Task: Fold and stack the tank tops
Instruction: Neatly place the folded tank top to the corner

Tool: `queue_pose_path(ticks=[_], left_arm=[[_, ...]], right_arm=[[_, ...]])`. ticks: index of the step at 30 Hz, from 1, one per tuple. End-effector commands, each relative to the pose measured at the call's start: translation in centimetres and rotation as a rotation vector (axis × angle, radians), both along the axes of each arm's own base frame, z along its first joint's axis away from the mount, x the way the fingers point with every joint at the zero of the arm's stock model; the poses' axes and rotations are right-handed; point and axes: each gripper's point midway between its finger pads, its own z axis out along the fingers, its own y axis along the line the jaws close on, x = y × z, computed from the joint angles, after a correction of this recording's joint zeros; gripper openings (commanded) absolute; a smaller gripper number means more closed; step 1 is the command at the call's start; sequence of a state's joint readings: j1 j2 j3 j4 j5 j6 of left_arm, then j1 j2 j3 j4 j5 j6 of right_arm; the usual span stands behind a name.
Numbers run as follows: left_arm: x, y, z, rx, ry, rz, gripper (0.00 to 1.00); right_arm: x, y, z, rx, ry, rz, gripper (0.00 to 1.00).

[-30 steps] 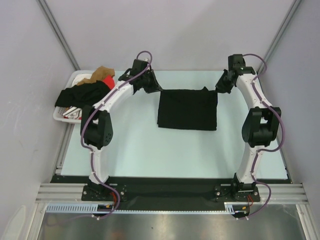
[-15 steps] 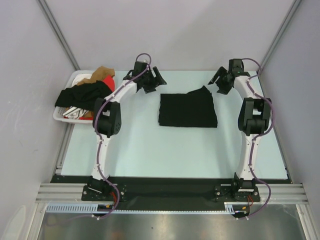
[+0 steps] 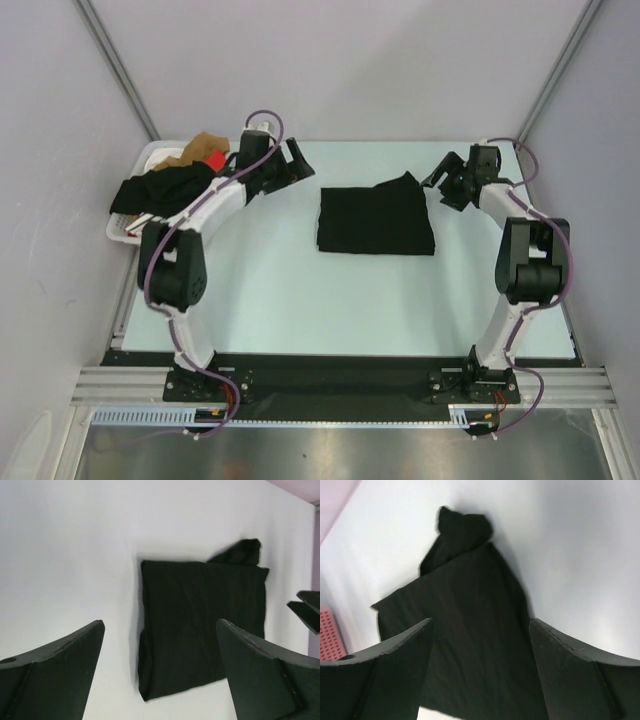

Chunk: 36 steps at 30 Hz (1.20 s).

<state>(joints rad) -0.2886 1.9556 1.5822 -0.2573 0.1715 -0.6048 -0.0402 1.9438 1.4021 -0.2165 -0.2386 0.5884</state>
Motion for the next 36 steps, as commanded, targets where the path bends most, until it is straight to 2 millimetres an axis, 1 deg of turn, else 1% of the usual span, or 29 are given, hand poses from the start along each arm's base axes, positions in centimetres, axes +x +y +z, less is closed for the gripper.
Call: queue_pose_path(ticks=[1,2,3,4,5,7,8,9,10,11,12,14,15,17,18,19,20,23,26,27,28,29,30,31,32,33,34,35,36], left_arm=[[-3.4,-3.0,3.5,-0.042,-0.116,-0.099,0.98],[-4.6,-3.0,1.7,-0.041,-0.069,-0.094,0.98],[-5.4,-3.2,1.2,-0.043,-0.050,-0.098,0.98],[-6.0,-3.6,1.0,-0.059,-0.038,-0.118,0.97],[-6.9,-3.9,-0.2,-0.055,-0.006,-0.125,0.96],[-7.7,-4.2,-1.0,-0.047,0.013,-0.136,0.95],[-8.2,-4.1,-1.9,-0.035,0.026,-0.138,0.95],[-8.5,-4.1,-2.3,-0.029,0.035,-0.139,0.94],[-8.7,-4.0,-2.4,-0.026,0.036,-0.137,0.94],[-9.2,-3.8,-3.0,-0.020,0.050,-0.136,0.94],[-9.2,-3.8,-3.0,-0.023,0.043,-0.135,0.95],[-9.6,-3.4,-3.5,-0.012,0.049,-0.130,0.94],[-9.8,-3.4,-3.6,-0.010,0.055,-0.131,0.94],[-10.2,-3.2,-3.8,-0.004,0.060,-0.135,0.94],[-10.3,-3.1,-3.5,-0.004,0.054,-0.132,0.94],[-10.5,-2.9,-3.5,-0.002,0.051,-0.129,0.94],[-10.8,-2.7,-3.8,0.004,0.053,-0.129,0.94],[-11.1,-2.4,-3.6,0.016,0.045,-0.126,0.94],[-11.2,-2.0,-3.4,0.030,0.042,-0.120,0.94],[-11.3,-1.9,-3.3,0.035,0.041,-0.119,0.94],[-11.3,-1.9,-3.1,0.034,0.037,-0.118,0.94],[-11.5,-1.8,-3.2,0.036,0.039,-0.119,0.94],[-11.5,-1.7,-3.1,0.037,0.036,-0.116,0.94],[-11.6,-1.7,-3.1,0.039,0.036,-0.119,0.94],[-11.7,-1.6,-3.1,0.039,0.036,-0.117,0.94],[-11.7,-1.6,-3.0,0.039,0.033,-0.118,0.94],[-11.8,-1.7,-3.0,0.039,0.034,-0.120,0.94],[-11.9,-1.6,-3.0,0.037,0.034,-0.119,0.94],[-12.0,-1.7,-3.0,0.035,0.031,-0.121,0.94]], right_arm=[[-1.4,1.7,3.0,0.005,-0.080,0.070,0.83],[-2.1,1.7,3.4,-0.005,-0.077,0.072,0.84],[-2.7,1.9,3.2,-0.013,-0.063,0.075,0.87],[-3.4,1.8,2.7,-0.029,-0.046,0.077,0.86],[-4.0,1.7,2.2,-0.038,-0.032,0.080,0.86],[-4.4,1.3,1.4,-0.084,-0.018,0.095,0.85],[-4.2,1.1,1.4,-0.100,-0.019,0.103,0.83],[-4.4,1.1,0.1,-0.109,0.026,0.115,0.83],[-4.2,1.0,-0.3,-0.129,0.033,0.139,0.83],[-3.3,1.0,0.0,-0.137,0.025,0.150,0.83],[-3.0,1.0,-1.3,-0.140,0.052,0.160,0.83],[-2.3,1.0,-2.1,-0.153,0.055,0.194,0.82],[-1.4,1.0,-2.8,-0.156,0.064,0.201,0.79],[-0.6,1.2,-3.2,-0.158,0.064,0.231,0.77],[0.2,1.5,-2.7,-0.157,0.039,0.255,0.74],[0.5,1.6,-3.6,-0.153,0.052,0.267,0.73],[0.9,1.7,-3.8,-0.152,0.048,0.275,0.72],[2.1,2.4,-4.4,-0.127,0.044,0.311,0.71],[3.1,3.6,-4.8,-0.062,0.023,0.350,0.60],[3.4,4.1,-4.6,-0.021,0.006,0.366,0.50],[3.6,4.1,-4.6,0.009,0.005,0.353,0.43],[3.7,4.1,-5.0,0.029,0.010,0.343,0.29],[4.1,3.7,-4.9,0.038,-0.004,0.324,0.23],[4.5,2.5,-4.8,0.057,0.000,0.263,0.19],[4.0,1.7,-5.5,0.071,0.019,0.226,0.14],[4.5,0.3,-4.8,0.065,-0.005,0.174,0.00],[4.3,-2.1,-4.8,0.074,-0.001,0.100,0.00],[2.9,-3.5,-6.1,0.106,0.044,0.018,0.00],[2.9,-5.3,-4.4,0.097,-0.012,-0.054,0.00]])
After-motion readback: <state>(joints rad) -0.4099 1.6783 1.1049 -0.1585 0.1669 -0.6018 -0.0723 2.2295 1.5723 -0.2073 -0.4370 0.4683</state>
